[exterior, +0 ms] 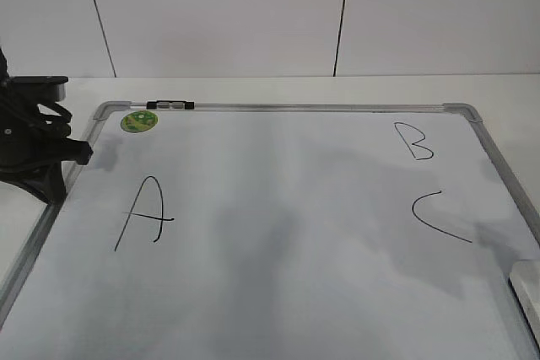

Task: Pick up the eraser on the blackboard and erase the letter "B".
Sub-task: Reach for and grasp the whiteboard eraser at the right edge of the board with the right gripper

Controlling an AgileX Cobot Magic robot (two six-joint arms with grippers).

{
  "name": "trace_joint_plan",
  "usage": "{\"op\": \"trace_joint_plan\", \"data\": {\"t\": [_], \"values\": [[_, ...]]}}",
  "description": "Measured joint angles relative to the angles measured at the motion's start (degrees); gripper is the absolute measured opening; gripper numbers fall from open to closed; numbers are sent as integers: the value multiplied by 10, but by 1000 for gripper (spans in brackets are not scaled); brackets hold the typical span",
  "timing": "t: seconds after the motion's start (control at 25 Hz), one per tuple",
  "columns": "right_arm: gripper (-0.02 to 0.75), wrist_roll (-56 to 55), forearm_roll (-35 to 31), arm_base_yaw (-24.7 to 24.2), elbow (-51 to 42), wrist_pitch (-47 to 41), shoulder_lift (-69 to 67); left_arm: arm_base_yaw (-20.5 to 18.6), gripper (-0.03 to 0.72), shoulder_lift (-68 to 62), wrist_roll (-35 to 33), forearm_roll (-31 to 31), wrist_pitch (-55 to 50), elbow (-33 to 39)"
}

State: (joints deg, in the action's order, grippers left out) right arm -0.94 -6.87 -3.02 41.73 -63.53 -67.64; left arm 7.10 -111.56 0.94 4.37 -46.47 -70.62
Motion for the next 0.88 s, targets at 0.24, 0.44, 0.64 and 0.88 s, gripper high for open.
{"op": "trace_joint_plan", "data": {"t": [0.24, 0.44, 0.64, 0.88], "values": [[669, 9, -2, 0, 0, 33, -62, 0, 20, 0, 0, 0, 0, 0], [669, 15, -6, 6, 0, 49, -99, 0, 20, 0, 0, 0, 0, 0], [669, 16, 0, 16, 2, 66, -133, 0, 20, 0, 0, 0, 0, 0], [669, 16, 6, 16, 2, 80, -162, 0, 20, 0, 0, 0, 0, 0]]}}
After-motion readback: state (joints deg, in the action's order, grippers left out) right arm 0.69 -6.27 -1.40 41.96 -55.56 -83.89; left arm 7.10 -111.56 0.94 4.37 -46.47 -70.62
